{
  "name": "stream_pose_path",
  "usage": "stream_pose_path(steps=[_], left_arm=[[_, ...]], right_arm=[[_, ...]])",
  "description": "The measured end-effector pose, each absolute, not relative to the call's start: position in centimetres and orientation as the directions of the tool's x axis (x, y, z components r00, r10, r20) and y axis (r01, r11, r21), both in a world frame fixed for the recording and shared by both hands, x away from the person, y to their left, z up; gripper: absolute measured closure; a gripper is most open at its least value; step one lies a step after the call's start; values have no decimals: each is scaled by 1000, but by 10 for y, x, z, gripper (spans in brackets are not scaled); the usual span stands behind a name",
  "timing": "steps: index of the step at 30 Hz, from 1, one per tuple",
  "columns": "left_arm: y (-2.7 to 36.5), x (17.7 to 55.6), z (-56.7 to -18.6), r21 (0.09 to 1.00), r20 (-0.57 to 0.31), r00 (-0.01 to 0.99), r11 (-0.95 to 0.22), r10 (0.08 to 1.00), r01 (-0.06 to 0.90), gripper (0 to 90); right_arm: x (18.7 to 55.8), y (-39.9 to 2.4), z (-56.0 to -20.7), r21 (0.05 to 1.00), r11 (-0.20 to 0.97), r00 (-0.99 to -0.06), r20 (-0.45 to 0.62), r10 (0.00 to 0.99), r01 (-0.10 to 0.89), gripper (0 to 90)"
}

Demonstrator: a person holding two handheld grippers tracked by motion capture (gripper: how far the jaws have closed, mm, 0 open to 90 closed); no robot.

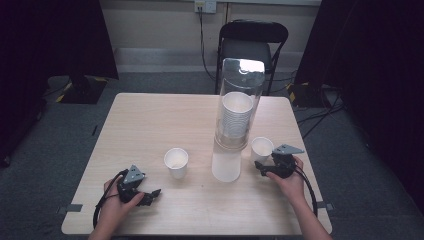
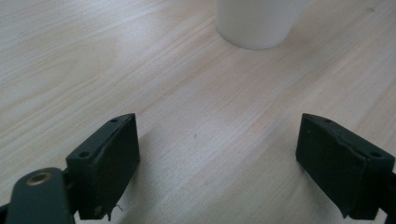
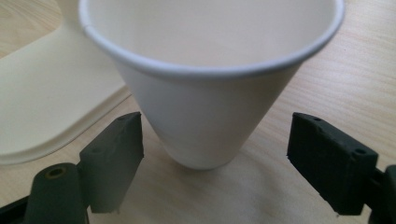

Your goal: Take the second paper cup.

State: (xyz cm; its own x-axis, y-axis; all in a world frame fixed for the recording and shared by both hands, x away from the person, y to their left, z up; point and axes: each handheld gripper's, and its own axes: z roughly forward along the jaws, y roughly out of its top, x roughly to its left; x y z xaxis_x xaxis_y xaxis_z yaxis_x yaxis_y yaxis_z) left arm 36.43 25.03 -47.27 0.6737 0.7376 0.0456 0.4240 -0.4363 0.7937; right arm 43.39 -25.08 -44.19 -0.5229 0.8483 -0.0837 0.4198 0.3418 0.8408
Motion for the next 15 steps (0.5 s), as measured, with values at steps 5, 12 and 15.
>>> stream_pose_path(steps=[5,12,15], left_arm=[[250,364,-473,794,46,675,-437,737,423,130],[250,364,-473,794,46,674,-436,737,424,130],[250,364,-473,794,46,674,-436,737,424,130]], right_arm=[[425,-258,-444,844,340,-531,-79,844,415,184],[418,-263,-442,836,362,-538,-96,837,413,177],[415,-265,-441,835,368,-545,-100,833,409,177]])
